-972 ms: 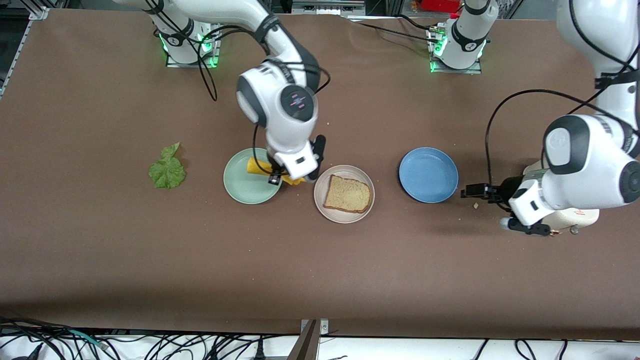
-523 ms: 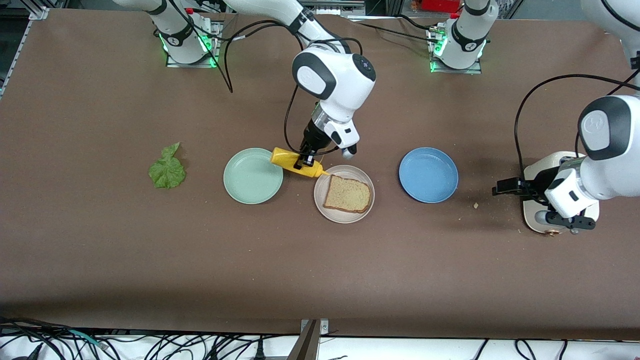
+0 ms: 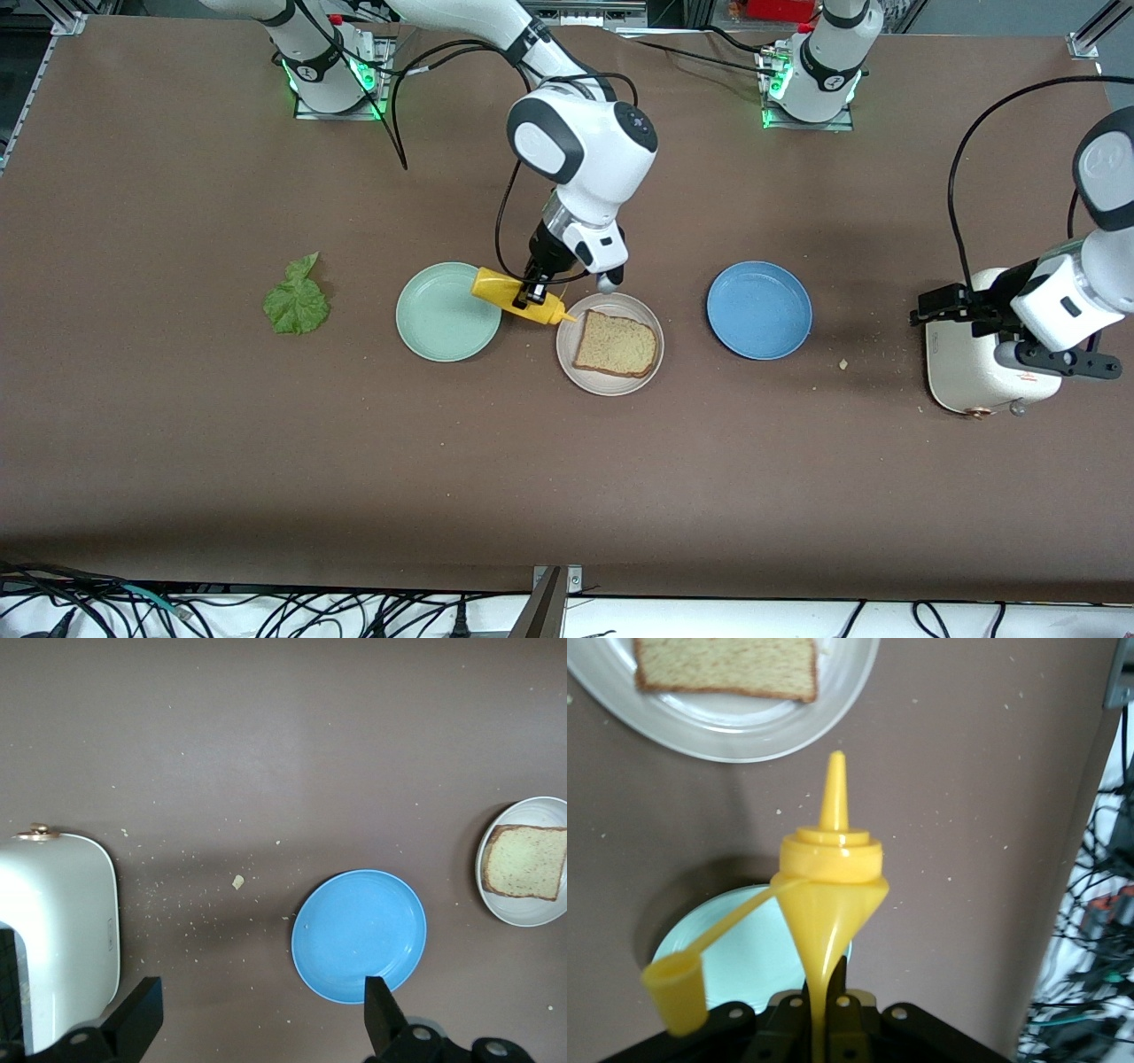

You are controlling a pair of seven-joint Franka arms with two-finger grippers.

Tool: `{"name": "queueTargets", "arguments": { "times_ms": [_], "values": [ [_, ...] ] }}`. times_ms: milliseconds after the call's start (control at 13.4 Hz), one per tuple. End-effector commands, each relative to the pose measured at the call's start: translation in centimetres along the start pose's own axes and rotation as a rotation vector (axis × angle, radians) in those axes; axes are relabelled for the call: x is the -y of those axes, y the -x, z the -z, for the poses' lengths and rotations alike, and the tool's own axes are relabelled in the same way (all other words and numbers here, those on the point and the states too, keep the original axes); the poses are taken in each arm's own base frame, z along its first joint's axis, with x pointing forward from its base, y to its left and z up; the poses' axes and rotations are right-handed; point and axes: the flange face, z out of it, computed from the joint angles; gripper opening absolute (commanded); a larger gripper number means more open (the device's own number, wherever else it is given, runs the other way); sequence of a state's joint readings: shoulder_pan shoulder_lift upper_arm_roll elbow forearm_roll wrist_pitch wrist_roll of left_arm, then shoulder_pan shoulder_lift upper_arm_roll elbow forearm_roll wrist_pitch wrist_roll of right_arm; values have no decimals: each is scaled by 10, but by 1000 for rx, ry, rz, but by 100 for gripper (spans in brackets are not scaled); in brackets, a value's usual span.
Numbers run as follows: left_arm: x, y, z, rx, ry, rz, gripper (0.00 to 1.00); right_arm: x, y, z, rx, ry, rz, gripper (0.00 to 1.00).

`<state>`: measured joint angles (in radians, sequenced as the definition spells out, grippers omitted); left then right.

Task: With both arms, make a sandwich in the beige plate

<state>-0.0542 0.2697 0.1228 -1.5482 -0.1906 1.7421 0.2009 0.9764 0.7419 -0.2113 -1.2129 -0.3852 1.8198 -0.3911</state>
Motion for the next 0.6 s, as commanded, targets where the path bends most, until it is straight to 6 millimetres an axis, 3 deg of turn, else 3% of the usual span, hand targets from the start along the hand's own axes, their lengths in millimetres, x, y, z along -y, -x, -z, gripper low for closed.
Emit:
{"name": "queueTargets", "arguments": {
  "times_ms": [0,75,224,374,523],
  "values": [
    [-3,18,22,10,-68,22,100,-59,44,12,-87,-145,-136,2],
    [-5,21,30,4,-93,22,100,-73,59,19,-126,-204,-184,2],
    [-6,23,32,11,-96,34,100,-117,99,7,-198,-335,-278,2],
    [-7,24,34,10,-100,31,100,-155,141,-18,-292,-476,-332,2],
    [-8,26,39,2,-100,30,100,-176,167,-41,-401,-576,-350,2]
  ]
}}
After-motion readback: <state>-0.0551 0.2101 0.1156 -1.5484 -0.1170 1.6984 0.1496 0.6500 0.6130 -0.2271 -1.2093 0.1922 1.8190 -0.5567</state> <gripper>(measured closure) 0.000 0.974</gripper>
